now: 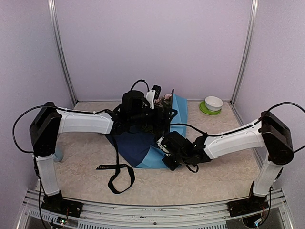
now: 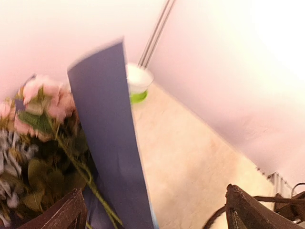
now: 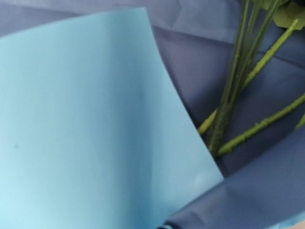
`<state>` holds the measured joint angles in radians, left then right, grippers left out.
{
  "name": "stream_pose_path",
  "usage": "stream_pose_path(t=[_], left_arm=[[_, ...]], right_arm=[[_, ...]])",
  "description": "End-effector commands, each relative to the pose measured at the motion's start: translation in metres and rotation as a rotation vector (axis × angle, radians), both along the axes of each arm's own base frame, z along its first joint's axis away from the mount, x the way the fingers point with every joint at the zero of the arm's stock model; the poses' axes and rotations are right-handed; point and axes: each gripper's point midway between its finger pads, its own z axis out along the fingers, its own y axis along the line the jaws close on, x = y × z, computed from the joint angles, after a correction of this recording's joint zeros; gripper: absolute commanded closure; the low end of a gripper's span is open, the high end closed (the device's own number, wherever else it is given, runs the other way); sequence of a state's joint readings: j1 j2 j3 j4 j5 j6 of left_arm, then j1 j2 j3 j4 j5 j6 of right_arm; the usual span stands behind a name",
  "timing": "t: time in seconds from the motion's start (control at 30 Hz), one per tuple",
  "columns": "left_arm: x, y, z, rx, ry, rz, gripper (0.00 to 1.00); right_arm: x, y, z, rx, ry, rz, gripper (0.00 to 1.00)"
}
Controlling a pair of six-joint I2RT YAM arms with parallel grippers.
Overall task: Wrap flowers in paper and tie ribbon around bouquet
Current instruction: Fold the one-fourth-folded wrapping paper at the center of the board.
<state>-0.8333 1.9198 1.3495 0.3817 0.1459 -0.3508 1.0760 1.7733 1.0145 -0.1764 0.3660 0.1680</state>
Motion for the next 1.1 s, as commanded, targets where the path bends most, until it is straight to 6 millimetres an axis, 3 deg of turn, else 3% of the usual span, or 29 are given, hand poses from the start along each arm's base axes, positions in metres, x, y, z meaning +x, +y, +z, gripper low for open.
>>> stream_pose_path(t=[0.0,0.07,0.13,0.23,0.3,0.4,0.47,0.57,0.6,0.73,0.87,1.0,1.07], left_arm=[[0.029,0.021,-0.054,0.183,0.102,0.193,0.02],[0.037,0.023,-0.061,0.197,0.116,0.212,0.03],[0.034,0.010,-0.063,0.182,0.107,0.149,0.06],[0.030,-0.007,-0.068,0.170,0.109,0.073,0.15],[0.031,-0.007,-0.074,0.181,0.127,0.082,0.23],[0.032,0.002,-0.070,0.166,0.130,0.103,0.46],[0.033,0.011,-0.062,0.146,0.116,0.123,0.67],[0.031,0.019,-0.070,0.145,0.134,0.102,0.97],[0.030,0.022,-0.075,0.150,0.145,0.093,1.00],[0.032,0.045,-0.099,0.140,0.208,0.128,1.00],[0.031,0.054,-0.133,0.207,0.228,0.127,1.00],[0.026,0.058,-0.154,0.221,0.242,0.121,1.00],[0.026,0.061,-0.161,0.226,0.248,0.124,1.00]], right_arm=[[0.002,0.010,0.002,0.005,-0.022,0.015,1.00],[0.003,0.010,0.002,0.003,-0.025,0.014,1.00],[0.003,0.010,0.002,-0.001,-0.031,0.016,1.00],[0.004,0.008,0.003,-0.011,-0.041,0.011,1.00],[0.005,0.007,0.005,-0.012,-0.046,0.007,1.00],[0.005,0.007,0.006,-0.011,-0.051,0.007,1.00],[0.006,0.008,0.006,-0.013,-0.052,0.009,1.00],[0.006,0.008,0.006,-0.015,-0.053,0.011,1.00],[0.006,0.008,0.007,-0.016,-0.053,0.010,1.00],[0.005,0.009,0.010,-0.015,-0.044,0.018,0.99],[-0.004,0.021,0.027,0.047,-0.006,0.069,0.72],[-0.019,0.031,0.060,0.167,0.017,0.144,0.53],[-0.032,0.034,0.079,0.240,0.032,0.207,0.38]])
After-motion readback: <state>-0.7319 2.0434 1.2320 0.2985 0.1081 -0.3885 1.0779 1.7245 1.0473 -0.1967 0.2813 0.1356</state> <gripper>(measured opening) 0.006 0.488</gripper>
